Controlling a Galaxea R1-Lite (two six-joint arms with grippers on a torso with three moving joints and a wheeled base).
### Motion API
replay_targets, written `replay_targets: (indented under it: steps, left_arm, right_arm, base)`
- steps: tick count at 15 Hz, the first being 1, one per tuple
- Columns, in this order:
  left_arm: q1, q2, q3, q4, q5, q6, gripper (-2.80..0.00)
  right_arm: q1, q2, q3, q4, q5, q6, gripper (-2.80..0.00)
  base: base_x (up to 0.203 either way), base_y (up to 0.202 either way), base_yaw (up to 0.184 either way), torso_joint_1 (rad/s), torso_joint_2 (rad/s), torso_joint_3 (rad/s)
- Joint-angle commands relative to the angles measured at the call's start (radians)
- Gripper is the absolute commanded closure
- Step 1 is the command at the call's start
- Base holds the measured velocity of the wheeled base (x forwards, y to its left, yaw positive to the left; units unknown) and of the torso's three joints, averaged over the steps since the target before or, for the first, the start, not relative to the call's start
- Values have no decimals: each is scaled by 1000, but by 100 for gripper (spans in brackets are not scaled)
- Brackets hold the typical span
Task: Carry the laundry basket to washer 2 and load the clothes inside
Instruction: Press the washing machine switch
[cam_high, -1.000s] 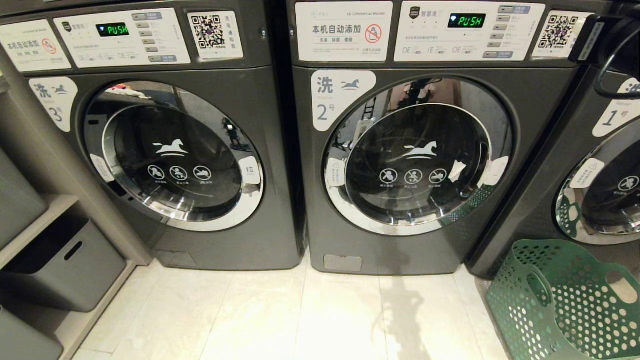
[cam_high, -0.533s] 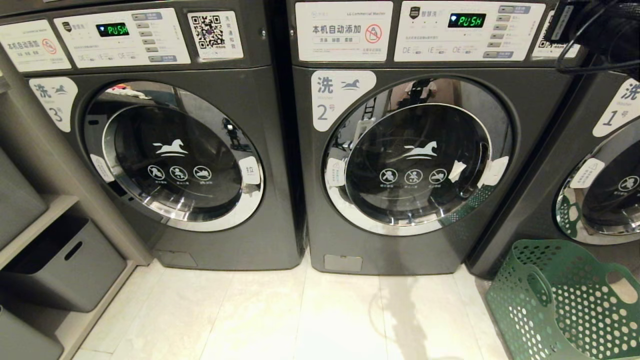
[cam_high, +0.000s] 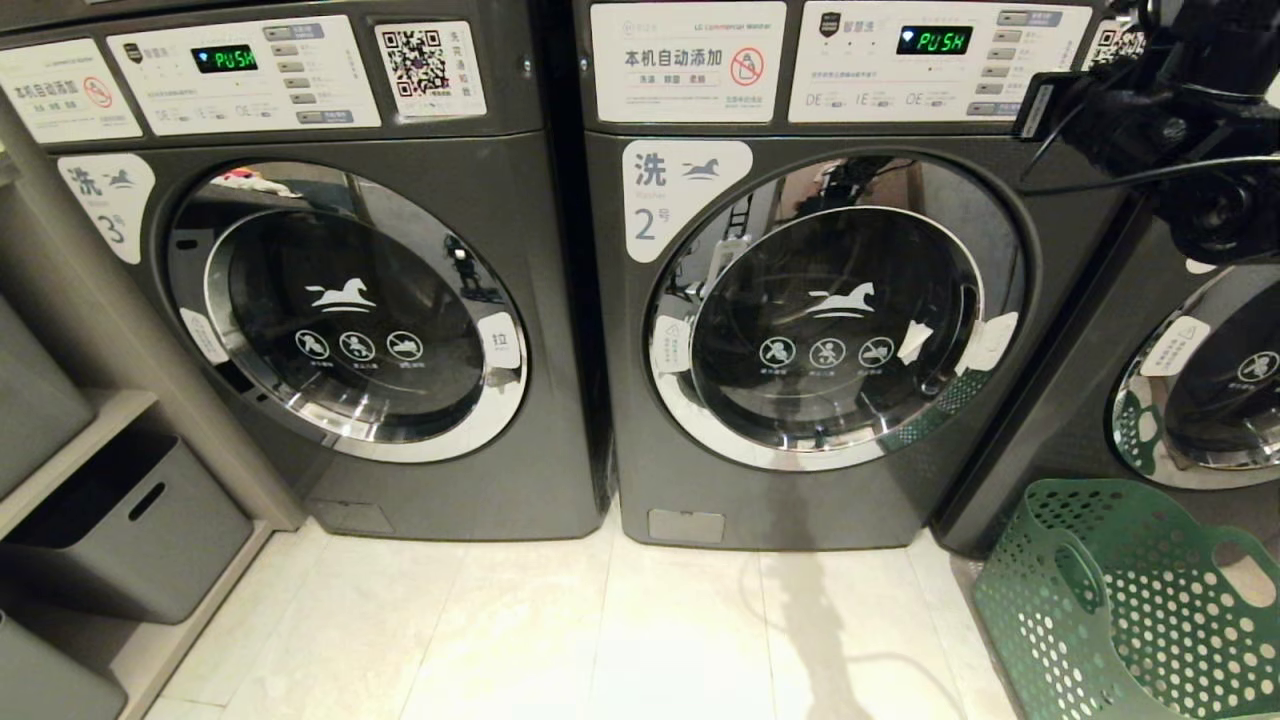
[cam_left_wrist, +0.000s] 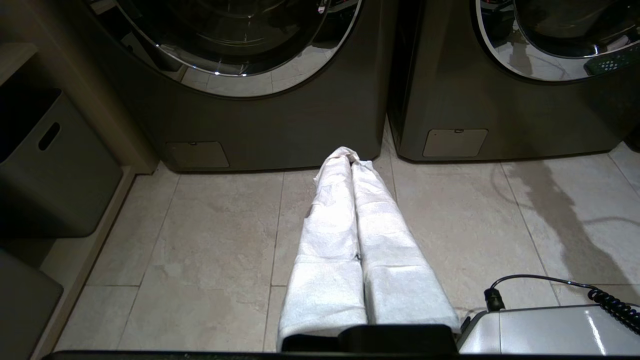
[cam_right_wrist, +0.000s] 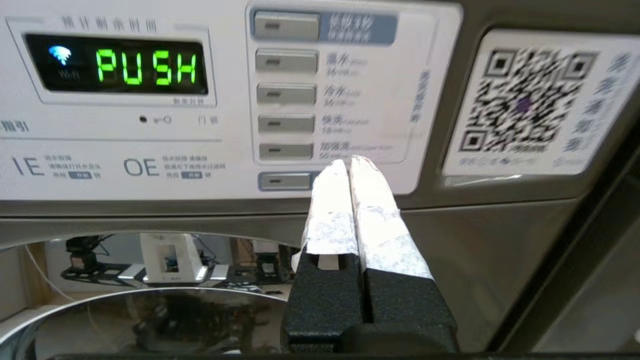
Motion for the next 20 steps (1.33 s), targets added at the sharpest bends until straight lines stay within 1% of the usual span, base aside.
replay_targets:
  steps: [1,4,11,13,16,20]
  left_arm:
    - [0,0,0,0,0,1,0]
    - [-1,0,0,0,-1,1,0]
    - [1,0,0,0,-1,5,0]
    - [-1,0,0,0,-3,7,0]
    - [1,0,1,1,-3,8,0]
    - [1,1,1,0,-3,11,0]
  right_arm:
    - [5,35,-1,-45,2,5,0]
    - [6,47,-1,-62,20,8,0]
    - [6,74,-1,-186,23,24,0]
    - [8,79,-1,-224,38,54,0]
    - [8,102,-1,-287,41,54,0]
    - [8,120,-1,-294,42,56,0]
  base:
    - [0,0,0,0,0,0]
    - [0,0,0,0,0,0]
    - [0,0,0,0,0,0]
    - [0,0,0,0,0,0]
    - [0,0,0,0,0,0]
    - [0,0,0,0,0,0]
